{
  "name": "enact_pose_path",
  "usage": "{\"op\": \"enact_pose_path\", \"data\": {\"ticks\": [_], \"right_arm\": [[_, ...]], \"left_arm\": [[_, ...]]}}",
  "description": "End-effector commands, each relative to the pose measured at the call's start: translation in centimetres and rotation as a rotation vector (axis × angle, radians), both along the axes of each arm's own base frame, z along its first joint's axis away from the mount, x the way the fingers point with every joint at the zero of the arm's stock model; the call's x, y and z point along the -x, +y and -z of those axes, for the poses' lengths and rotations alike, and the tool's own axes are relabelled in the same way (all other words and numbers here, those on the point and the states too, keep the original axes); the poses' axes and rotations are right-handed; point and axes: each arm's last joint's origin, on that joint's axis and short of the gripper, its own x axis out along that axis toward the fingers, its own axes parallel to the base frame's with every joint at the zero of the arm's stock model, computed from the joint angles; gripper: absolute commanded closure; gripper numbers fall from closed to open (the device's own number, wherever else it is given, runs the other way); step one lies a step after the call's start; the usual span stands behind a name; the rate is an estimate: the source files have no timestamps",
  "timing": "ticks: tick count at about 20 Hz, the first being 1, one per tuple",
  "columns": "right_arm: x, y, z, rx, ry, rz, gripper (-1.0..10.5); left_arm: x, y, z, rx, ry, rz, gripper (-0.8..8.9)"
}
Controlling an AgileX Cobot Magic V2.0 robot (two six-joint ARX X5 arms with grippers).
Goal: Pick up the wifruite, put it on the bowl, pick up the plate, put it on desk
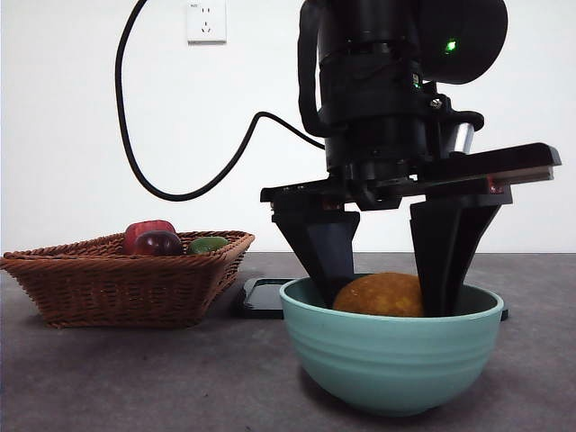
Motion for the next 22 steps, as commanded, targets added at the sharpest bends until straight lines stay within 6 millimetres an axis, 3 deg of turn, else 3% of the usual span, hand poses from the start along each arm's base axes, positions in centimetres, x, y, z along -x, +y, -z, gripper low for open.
{"op": "enact_pose_path", "data": {"ticks": [1, 18, 19, 22], "right_arm": [[0.2, 0.0, -0.5, 0.004, -0.034, -0.013, 3.7], [0.2, 0.0, -0.5, 0.004, -0.035, -0.012, 3.7], [0.2, 0.0, -0.5, 0.003, -0.035, -0.012, 3.7], [0.2, 0.0, -0.5, 0.003, -0.035, -0.012, 3.7]], "left_arm": [[0.1, -0.7, 0.5, -0.014, -0.013, 0.022, 5.73], [-0.1, -0.9, 1.7, -0.038, -0.003, 0.059, 5.66], [-0.2, -0.8, 1.7, -0.041, 0.000, 0.056, 5.55], [-0.2, -0.8, 1.6, -0.039, -0.002, 0.055, 3.77]]}}
